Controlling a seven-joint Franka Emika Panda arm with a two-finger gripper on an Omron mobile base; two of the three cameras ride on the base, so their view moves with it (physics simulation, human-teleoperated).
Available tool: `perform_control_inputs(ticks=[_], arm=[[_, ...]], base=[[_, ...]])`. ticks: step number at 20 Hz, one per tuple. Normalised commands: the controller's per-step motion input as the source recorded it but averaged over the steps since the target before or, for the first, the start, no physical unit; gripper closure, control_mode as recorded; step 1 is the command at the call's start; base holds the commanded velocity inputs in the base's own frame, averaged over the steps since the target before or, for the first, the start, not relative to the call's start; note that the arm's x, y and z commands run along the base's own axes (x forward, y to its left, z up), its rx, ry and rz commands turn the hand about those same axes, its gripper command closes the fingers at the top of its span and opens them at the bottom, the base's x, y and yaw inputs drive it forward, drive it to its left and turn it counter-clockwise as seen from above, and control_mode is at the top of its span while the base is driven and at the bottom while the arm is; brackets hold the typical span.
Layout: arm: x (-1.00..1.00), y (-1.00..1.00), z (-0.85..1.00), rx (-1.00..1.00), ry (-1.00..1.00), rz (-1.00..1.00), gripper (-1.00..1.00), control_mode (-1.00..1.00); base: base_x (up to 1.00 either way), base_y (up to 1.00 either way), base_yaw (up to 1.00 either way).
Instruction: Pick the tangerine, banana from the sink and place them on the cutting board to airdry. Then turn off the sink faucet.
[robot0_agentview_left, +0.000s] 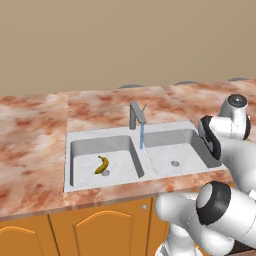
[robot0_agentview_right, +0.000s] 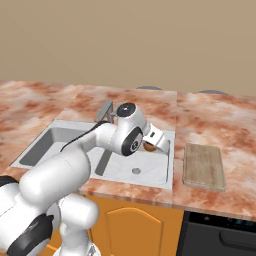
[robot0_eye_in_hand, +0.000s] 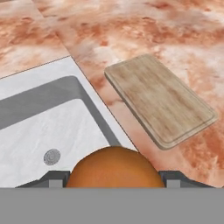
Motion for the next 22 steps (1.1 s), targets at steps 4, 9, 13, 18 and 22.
perform_control_inputs(ticks=[4,9,13,18,22], arm=[[0.0,-0.5,0.0,0.0,0.0,0.0,1.0,-1.0],[0.0,-0.46,0.01,0.0,0.0,0.0,1.0,-1.0],[0.0,-0.46,0.0,0.0,0.0,0.0,1.0,-1.0],[0.0,-0.45,-0.05,0.01,0.0,0.0,1.0,-1.0],[0.0,-0.35,-0.24,0.02,0.0,0.0,1.0,-1.0]], base=[[0.0,0.0,0.0],[0.0,0.0,0.0],[0.0,0.0,0.0],[0.0,0.0,0.0],[0.0,0.0,0.0]])
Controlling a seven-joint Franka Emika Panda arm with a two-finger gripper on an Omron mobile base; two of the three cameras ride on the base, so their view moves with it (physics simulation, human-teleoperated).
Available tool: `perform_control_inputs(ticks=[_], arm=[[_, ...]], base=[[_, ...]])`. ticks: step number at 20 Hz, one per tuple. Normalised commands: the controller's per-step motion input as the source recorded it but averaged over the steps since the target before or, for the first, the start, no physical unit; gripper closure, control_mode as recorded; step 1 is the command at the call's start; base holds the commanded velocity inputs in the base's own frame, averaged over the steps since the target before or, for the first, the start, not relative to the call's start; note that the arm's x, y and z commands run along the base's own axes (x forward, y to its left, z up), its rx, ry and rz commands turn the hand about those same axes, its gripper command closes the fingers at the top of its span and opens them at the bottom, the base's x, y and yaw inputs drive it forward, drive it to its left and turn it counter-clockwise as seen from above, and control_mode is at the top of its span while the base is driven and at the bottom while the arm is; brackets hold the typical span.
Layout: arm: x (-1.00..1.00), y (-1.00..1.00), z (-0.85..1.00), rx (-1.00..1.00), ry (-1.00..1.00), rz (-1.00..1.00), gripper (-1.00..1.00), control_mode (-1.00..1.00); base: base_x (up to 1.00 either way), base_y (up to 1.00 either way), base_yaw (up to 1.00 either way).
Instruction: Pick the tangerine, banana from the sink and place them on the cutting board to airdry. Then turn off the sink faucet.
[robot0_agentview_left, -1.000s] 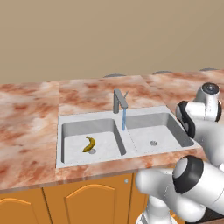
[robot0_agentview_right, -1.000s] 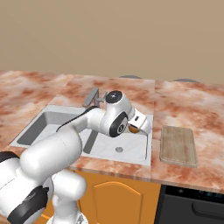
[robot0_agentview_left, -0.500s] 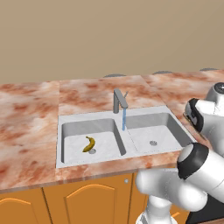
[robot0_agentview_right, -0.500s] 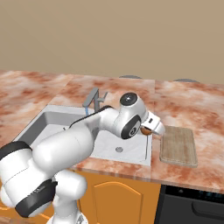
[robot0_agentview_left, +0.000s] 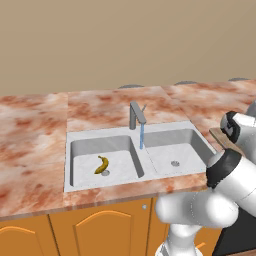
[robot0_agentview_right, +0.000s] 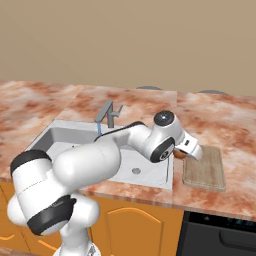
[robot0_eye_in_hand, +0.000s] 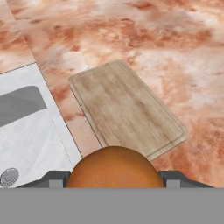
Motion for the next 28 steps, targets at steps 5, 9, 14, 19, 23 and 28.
perform_control_inputs(ticks=[5,9,14,19,23,28], arm=[[0.14,-0.18,-0.23,0.01,0.01,0.0,1.0,-1.0],[0.15,-0.13,-0.17,0.01,0.0,0.0,1.0,-1.0],[0.15,-0.18,-0.11,0.03,0.0,0.01,1.0,-1.0],[0.17,-0.13,-0.11,0.03,0.0,0.01,1.0,-1.0],[0.2,-0.14,-0.19,0.03,0.04,0.01,1.0,-1.0],[0.17,-0.18,-0.25,0.03,0.05,0.0,1.0,-1.0]], base=[[0.0,0.0,0.0],[0.0,0.0,0.0],[0.0,0.0,0.0],[0.0,0.0,0.0],[0.0,0.0,0.0],[0.0,0.0,0.0]])
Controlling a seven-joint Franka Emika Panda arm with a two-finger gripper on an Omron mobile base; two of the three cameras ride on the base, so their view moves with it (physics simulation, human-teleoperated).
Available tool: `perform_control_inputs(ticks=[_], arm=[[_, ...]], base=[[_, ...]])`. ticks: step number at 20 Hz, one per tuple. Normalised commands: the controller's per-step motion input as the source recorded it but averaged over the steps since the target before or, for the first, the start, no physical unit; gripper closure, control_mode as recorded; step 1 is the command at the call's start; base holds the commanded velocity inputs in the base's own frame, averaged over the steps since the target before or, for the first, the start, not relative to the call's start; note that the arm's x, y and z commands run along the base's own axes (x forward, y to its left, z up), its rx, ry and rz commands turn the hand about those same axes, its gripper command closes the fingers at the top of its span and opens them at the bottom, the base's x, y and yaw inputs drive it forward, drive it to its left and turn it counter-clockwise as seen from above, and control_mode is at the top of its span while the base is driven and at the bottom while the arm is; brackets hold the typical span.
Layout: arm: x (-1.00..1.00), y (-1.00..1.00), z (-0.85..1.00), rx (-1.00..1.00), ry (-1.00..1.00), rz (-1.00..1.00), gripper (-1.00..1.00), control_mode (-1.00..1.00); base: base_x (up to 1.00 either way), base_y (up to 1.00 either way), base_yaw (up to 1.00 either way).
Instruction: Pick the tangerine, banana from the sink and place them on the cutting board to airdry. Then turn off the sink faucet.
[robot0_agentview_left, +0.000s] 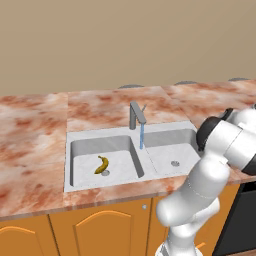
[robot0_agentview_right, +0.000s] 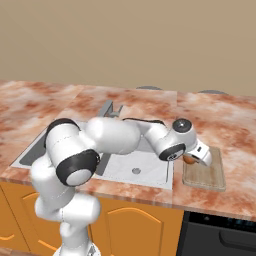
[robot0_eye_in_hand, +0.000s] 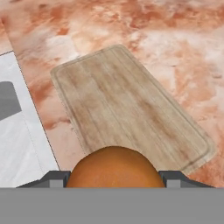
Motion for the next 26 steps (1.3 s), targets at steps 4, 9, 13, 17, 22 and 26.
perform_control_inputs(ticks=[4,9,13,17,22,26], arm=[[0.16,-0.18,-0.15,0.04,0.03,0.01,1.0,-1.0],[0.17,-0.17,-0.14,0.05,0.03,0.02,1.0,-1.0],[0.16,-0.13,-0.15,0.05,0.03,0.02,1.0,-1.0],[0.07,-0.05,-0.08,0.03,0.01,0.01,1.0,-1.0],[0.06,0.0,-0.07,0.0,0.0,0.0,1.0,-1.0],[0.12,0.0,-0.13,0.0,0.02,0.0,1.0,-1.0]], base=[[0.0,0.0,0.0],[0.0,0.0,0.0],[0.0,0.0,0.0],[0.0,0.0,0.0],[0.0,0.0,0.0],[0.0,0.0,0.0]])
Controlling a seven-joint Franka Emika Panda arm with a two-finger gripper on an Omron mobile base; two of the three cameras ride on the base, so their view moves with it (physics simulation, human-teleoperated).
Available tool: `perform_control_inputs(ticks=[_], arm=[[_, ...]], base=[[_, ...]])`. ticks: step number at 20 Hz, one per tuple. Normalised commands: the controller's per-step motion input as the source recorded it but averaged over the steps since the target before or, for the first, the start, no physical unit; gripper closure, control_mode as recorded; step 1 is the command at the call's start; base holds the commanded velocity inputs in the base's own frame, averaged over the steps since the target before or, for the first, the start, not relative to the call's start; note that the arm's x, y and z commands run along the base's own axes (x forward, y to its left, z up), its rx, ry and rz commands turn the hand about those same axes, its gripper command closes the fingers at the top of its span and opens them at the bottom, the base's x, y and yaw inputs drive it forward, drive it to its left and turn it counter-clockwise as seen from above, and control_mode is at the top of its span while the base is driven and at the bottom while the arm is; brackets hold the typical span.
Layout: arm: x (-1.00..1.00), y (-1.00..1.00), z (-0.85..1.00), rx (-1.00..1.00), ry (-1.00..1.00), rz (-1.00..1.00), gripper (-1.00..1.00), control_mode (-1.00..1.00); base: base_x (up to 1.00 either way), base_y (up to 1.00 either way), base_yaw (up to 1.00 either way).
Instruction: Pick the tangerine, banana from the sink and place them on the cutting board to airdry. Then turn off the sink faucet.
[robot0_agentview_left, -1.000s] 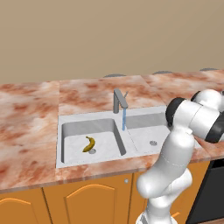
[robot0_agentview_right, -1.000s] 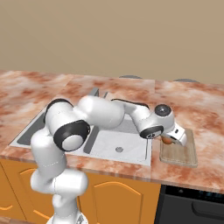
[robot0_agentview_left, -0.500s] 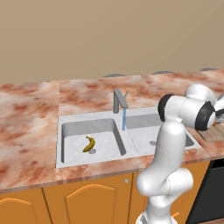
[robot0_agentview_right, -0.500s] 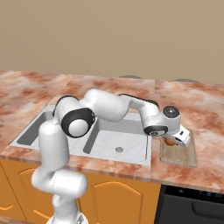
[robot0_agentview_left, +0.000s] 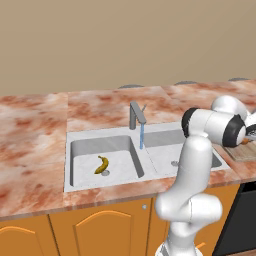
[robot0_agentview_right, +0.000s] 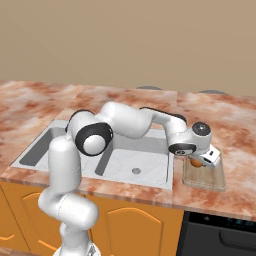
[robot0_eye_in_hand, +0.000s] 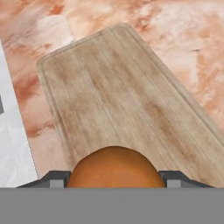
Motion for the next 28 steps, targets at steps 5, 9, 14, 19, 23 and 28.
perform_control_inputs(ticks=[5,9,14,19,23,28], arm=[[0.13,0.0,-0.2,0.0,0.03,0.0,1.0,-1.0],[0.11,0.0,-0.21,0.0,0.03,0.0,1.0,-1.0],[0.12,0.0,-0.21,0.0,0.03,0.0,1.0,-1.0],[0.12,0.0,-0.21,0.0,0.04,0.0,-1.0,-1.0],[0.12,0.0,-0.17,0.0,0.04,0.0,-1.0,-1.0],[0.04,-0.02,-0.07,0.0,0.01,0.0,-1.0,-1.0]], base=[[0.0,0.0,0.0],[0.0,0.0,0.0],[0.0,0.0,0.0],[0.0,0.0,0.0],[0.0,0.0,0.0],[0.0,0.0,0.0]])
